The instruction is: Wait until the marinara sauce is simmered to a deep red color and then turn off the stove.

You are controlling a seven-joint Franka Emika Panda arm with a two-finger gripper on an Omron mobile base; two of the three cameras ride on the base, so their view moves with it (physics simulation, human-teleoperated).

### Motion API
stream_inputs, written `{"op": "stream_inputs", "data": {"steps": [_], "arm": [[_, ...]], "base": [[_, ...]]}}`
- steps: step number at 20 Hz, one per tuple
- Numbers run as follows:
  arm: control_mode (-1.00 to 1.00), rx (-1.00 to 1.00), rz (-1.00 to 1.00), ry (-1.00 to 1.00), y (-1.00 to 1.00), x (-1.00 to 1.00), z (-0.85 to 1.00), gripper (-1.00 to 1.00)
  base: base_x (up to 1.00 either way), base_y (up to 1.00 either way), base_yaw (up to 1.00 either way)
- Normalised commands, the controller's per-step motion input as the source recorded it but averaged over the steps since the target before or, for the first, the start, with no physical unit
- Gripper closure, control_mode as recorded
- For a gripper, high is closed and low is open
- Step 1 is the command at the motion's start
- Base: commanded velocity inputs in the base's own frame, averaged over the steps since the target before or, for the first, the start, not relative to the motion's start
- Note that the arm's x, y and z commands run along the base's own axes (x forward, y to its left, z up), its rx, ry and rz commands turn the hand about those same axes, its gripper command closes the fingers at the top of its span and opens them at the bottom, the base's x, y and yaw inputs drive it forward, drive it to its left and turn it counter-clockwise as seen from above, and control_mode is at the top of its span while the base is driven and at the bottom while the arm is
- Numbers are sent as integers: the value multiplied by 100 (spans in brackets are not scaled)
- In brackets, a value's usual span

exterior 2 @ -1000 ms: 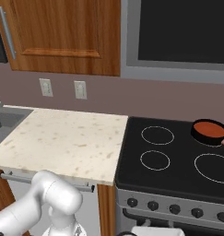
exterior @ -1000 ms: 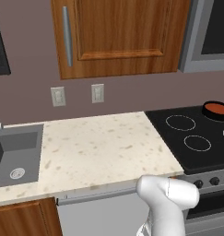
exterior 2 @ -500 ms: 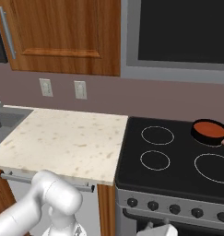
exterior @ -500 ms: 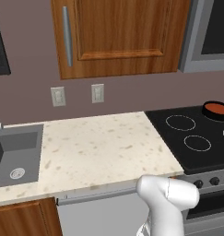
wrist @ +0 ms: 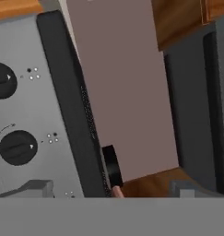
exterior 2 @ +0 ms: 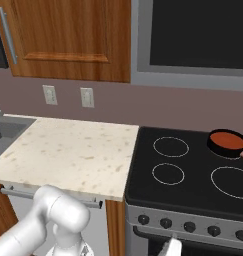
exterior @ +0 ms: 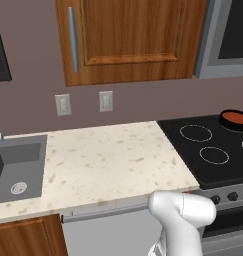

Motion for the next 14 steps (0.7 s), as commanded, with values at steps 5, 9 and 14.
{"op": "stream_inputs", "data": {"steps": [5, 9, 14], "arm": [[-100, -4, 0, 17, -10, 22, -3, -100], [-100, 1, 0, 6, -20, 25, -15, -100], [-100, 1, 0, 8, -10, 32, -15, -100]], "base": [[0, 0, 0], [0, 0, 0], [0, 0, 0]]}}
